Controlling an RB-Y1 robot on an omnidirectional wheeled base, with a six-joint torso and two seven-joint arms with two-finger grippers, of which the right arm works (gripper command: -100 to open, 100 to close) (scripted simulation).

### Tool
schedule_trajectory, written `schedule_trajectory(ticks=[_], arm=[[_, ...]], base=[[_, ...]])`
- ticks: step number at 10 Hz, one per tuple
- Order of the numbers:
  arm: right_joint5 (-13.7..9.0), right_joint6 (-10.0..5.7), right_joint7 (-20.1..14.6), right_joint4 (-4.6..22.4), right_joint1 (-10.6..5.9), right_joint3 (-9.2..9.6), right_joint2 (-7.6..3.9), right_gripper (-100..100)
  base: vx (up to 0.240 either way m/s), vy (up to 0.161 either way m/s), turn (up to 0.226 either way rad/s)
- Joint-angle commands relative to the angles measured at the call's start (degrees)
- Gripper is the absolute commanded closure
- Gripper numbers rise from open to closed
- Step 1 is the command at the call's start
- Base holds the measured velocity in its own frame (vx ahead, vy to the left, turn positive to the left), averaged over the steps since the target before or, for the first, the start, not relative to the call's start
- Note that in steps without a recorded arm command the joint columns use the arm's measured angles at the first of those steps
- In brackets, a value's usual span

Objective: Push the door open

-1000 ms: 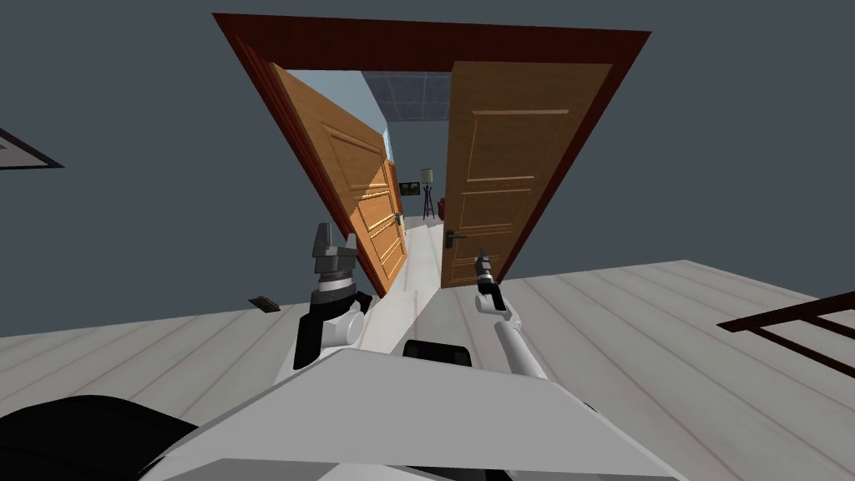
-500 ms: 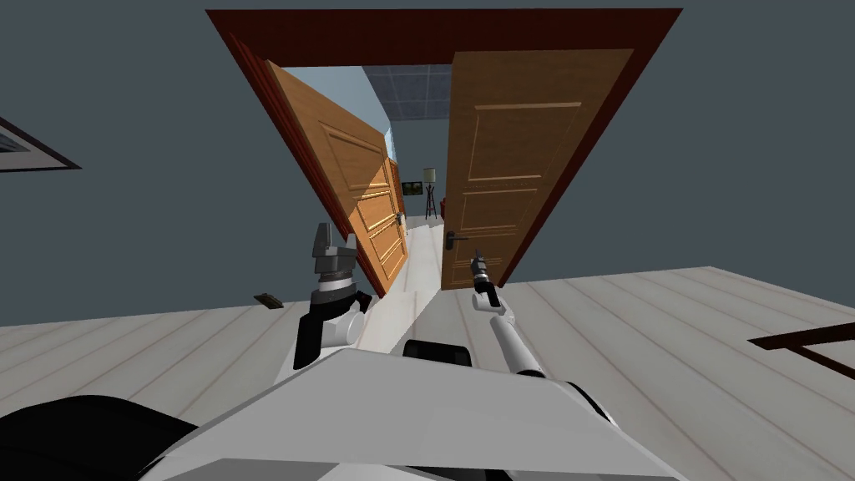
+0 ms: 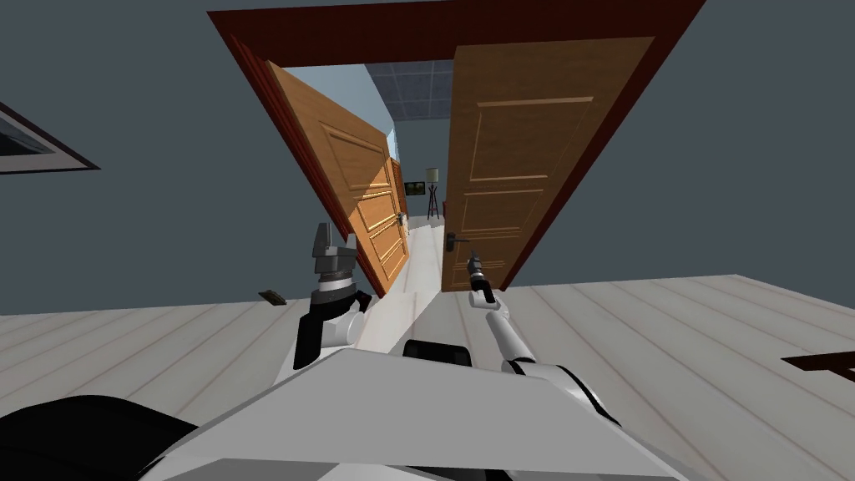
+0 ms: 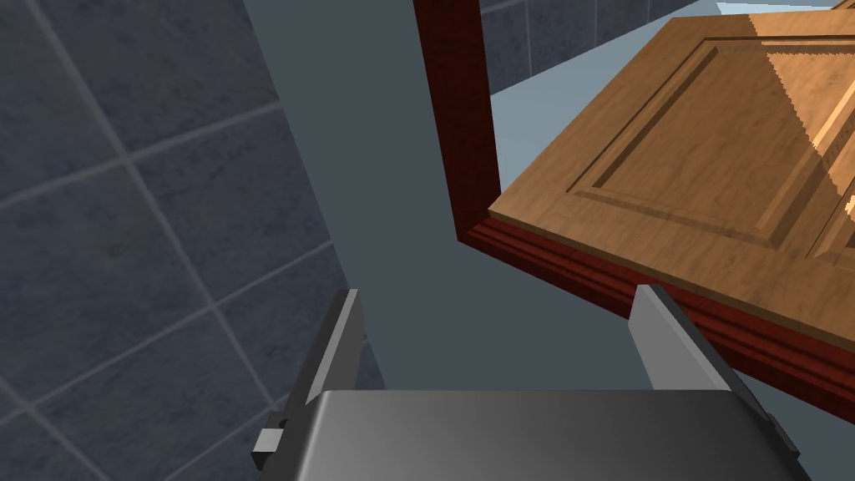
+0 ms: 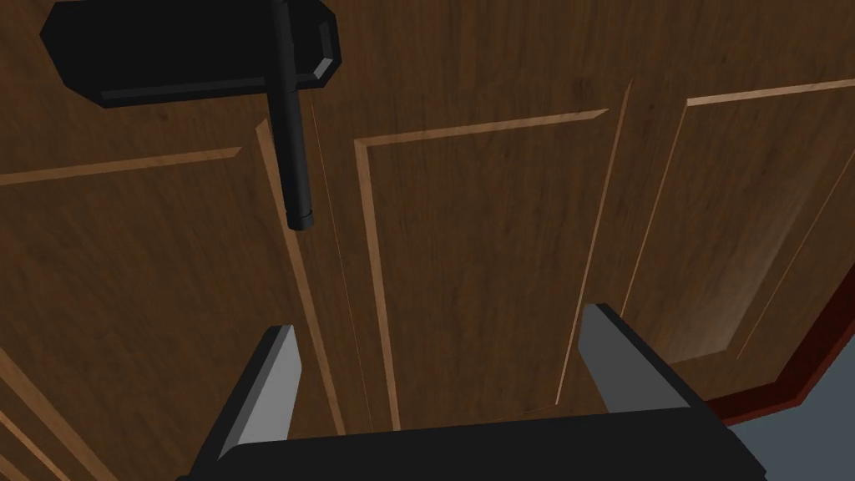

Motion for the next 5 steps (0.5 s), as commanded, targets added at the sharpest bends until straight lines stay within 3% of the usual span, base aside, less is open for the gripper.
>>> schedule_trajectory(ticks=[1,5], arm=[[-0.1,-0.36,-0.1,2.3,-1.04,-0.06,-0.07,-100],[-0.4,-0.60,-0.3,7.8,-4.52,-0.25,0.35,-100]], base=[[0.038,-0.055,0.036],[0.045,-0.042,0.049]])
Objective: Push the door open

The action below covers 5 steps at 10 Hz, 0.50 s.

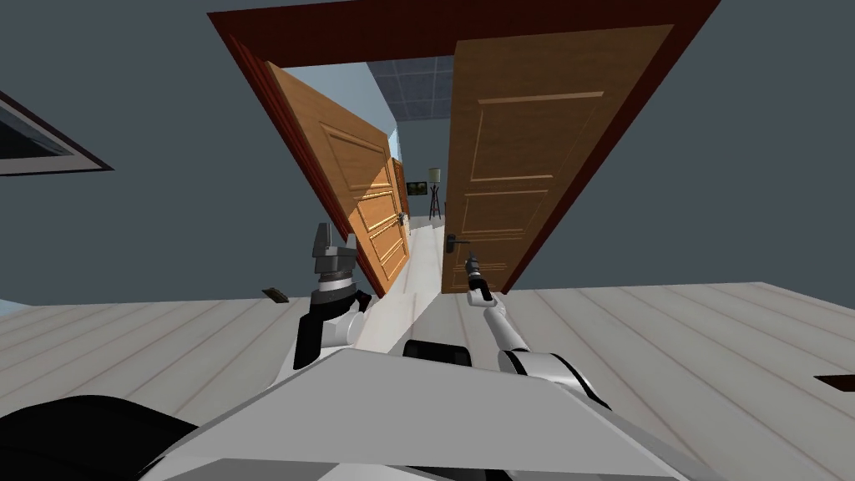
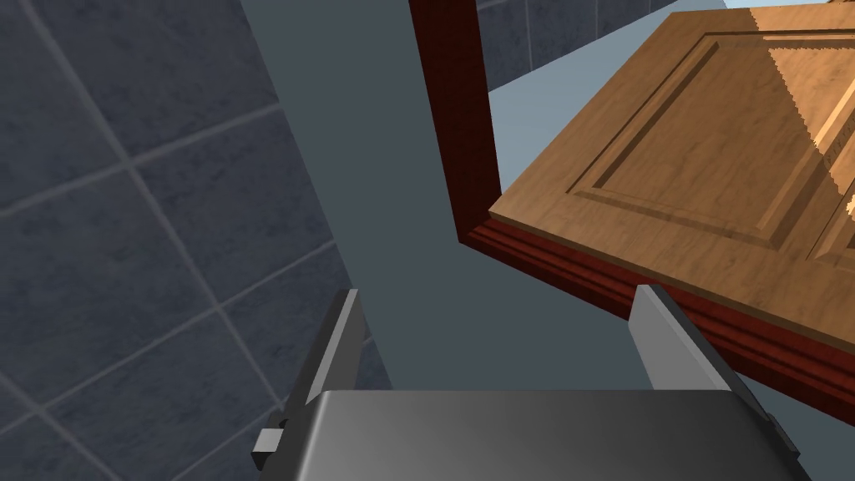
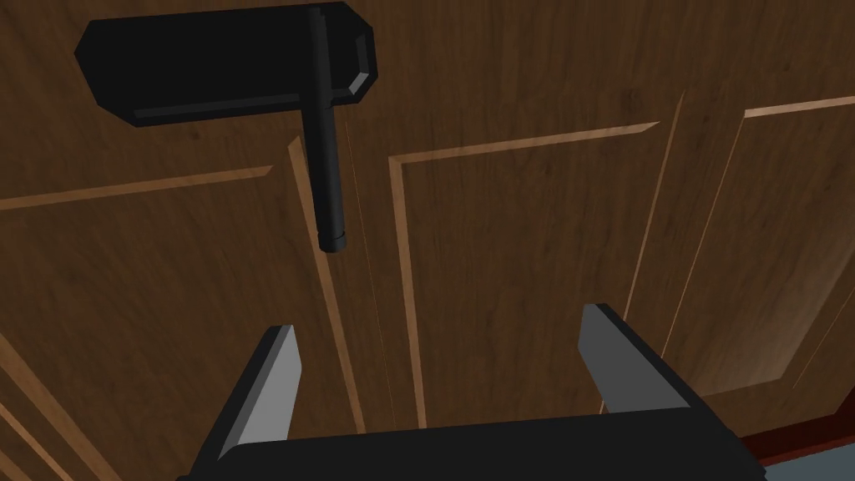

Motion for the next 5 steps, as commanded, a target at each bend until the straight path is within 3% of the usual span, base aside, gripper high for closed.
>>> schedule_trajectory(ticks=[1,3,5], arm=[[0.0,-0.15,0.2,1.7,-0.78,-0.13,0.35,-100],[-0.2,-0.29,0.1,5.1,-2.92,-0.24,0.65,-100],[-0.3,-0.35,0.1,6.8,-3.79,-0.29,0.80,-100]], base=[[0.051,-0.045,0.023],[0.056,-0.055,0.051],[0.043,-0.040,0.029]])
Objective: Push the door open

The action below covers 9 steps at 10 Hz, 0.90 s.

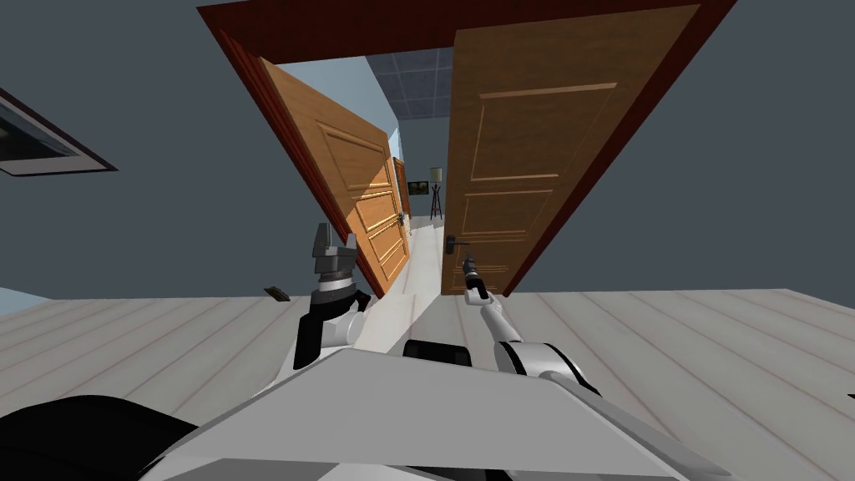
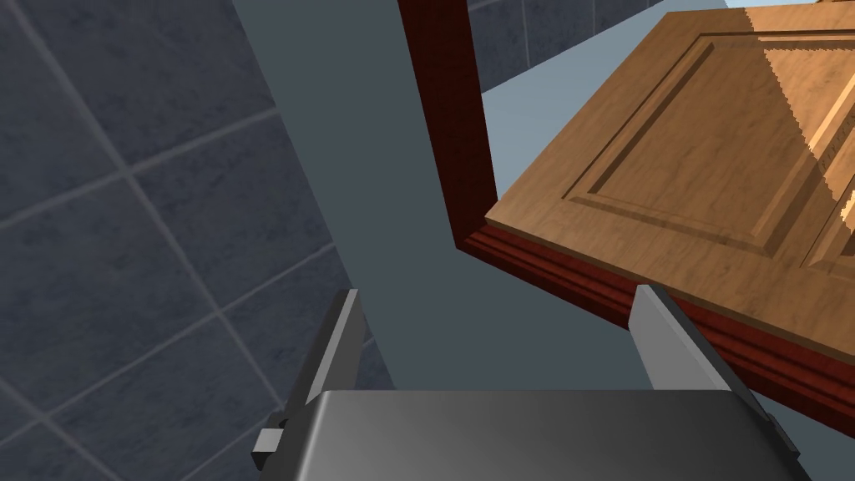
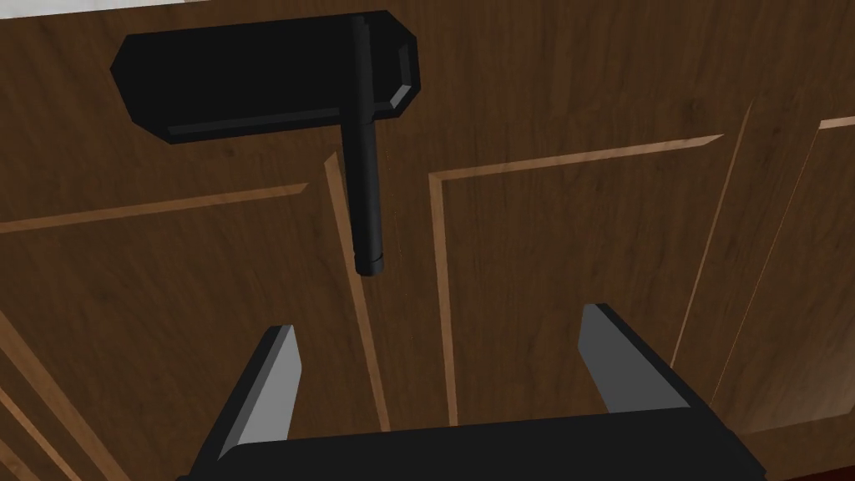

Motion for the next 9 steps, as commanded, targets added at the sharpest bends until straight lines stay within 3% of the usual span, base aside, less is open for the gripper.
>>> schedule_trajectory(ticks=[1,6,9], arm=[[-0.1,0.22,0.0,1.6,-1.02,-0.04,0.30,-100],[-0.4,-0.03,-0.2,8.0,-4.75,-0.24,1.06,-100],[-0.5,-0.56,-0.2,8.5,-4.81,-0.45,-0.26,-100]], base=[[0.056,-0.046,0.055],[0.076,-0.064,0.050],[0.115,-0.002,0.018]])
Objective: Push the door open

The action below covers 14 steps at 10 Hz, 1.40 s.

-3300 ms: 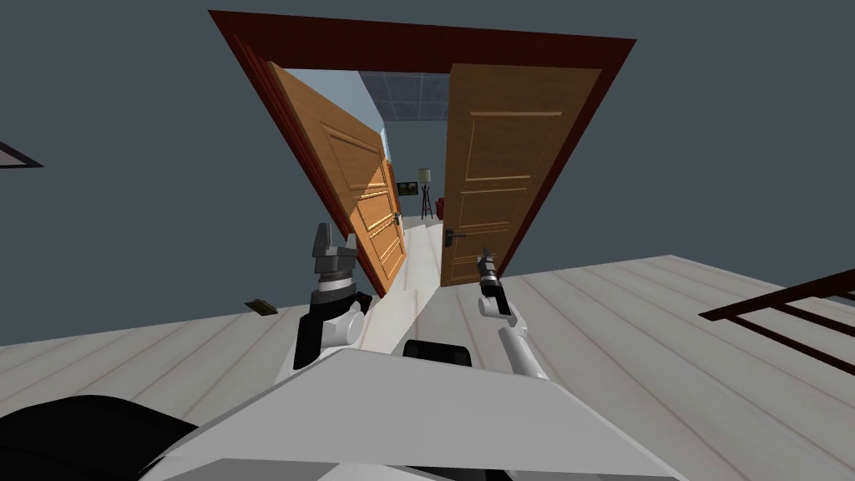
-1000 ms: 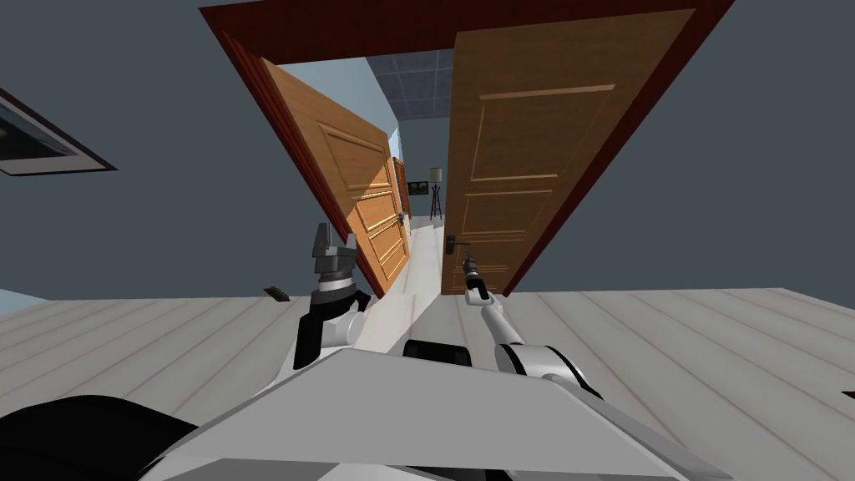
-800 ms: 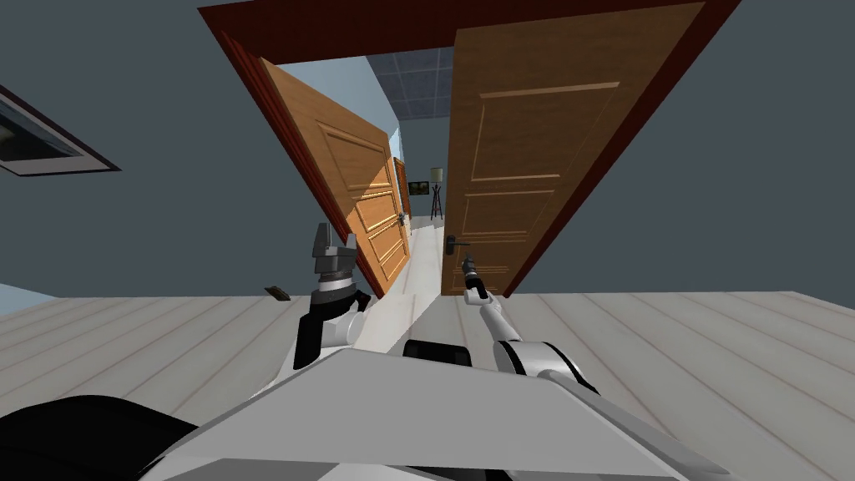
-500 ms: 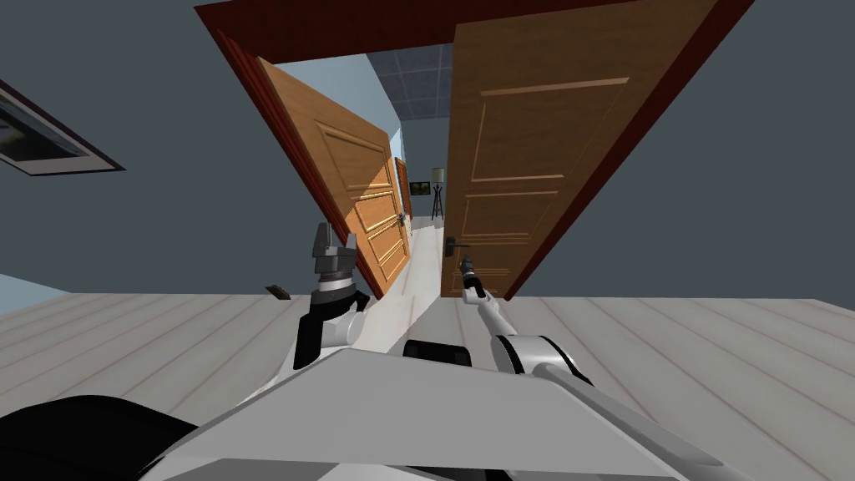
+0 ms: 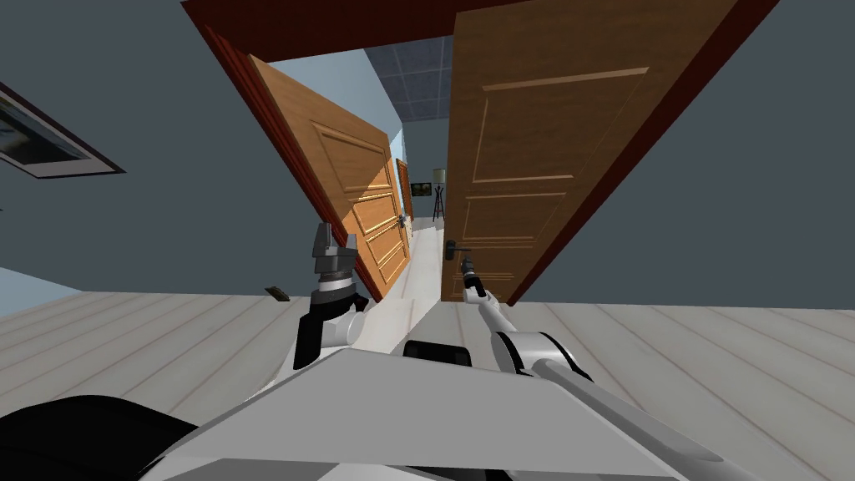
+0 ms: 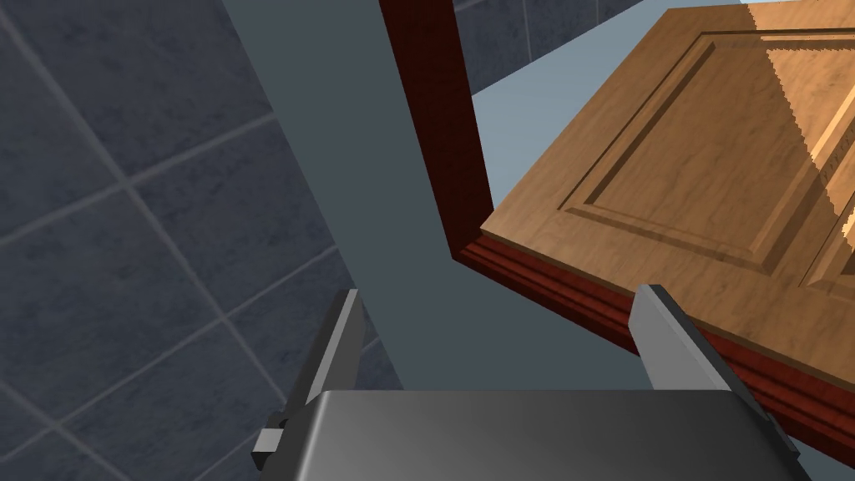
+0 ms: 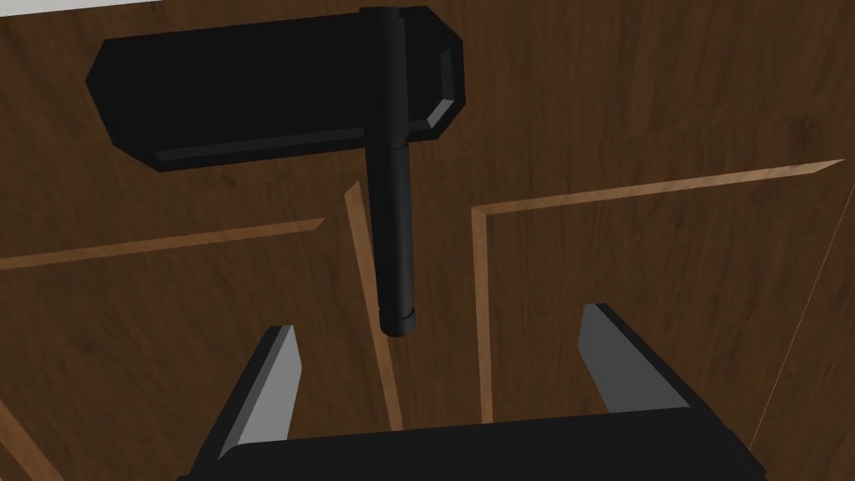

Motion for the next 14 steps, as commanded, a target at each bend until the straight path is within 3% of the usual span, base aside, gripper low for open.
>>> schedule_trajectory(ticks=[1,4,8,9,14], arm=[[-0.1,-0.52,0.0,1.0,-0.53,-0.22,-0.53,-100],[-0.2,-0.60,0.1,1.1,-0.47,-0.47,-0.79,-100],[-0.3,-0.67,0.1,1.3,-0.44,-0.68,-0.26,-100],[-0.3,-0.67,0.1,1.3,-0.44,-0.68,-0.26,100],[-0.3,-0.67,0.1,1.3,-0.44,-0.68,-0.26,100]], base=[[0.160,0.016,0.022],[0.189,0.018,0.020],[0.173,-0.009,0.020],[-0.014,0.001,-0.005],[-0.008,0.000,0.003]])
